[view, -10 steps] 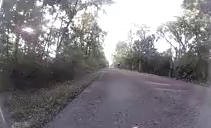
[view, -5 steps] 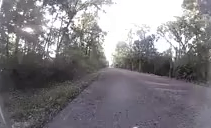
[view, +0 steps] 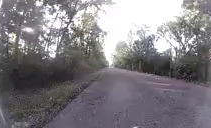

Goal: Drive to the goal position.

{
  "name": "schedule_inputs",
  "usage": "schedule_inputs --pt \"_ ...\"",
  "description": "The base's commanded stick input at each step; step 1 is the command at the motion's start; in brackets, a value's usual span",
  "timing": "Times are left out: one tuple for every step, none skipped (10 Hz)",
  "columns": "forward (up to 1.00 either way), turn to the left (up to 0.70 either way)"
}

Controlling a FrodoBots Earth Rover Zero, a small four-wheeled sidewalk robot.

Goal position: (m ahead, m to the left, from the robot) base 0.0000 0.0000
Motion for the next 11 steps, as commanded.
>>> schedule_inputs --pt "0.05 0.00" --pt "0.05 0.00" --pt "0.05 0.00" --pt "0.05 0.00" --pt "0.05 0.00" --pt "0.05 0.00" --pt "0.05 0.00" --pt "0.05 0.00" --pt "0.05 0.00" --pt "0.05 0.00" --pt "0.05 0.00"
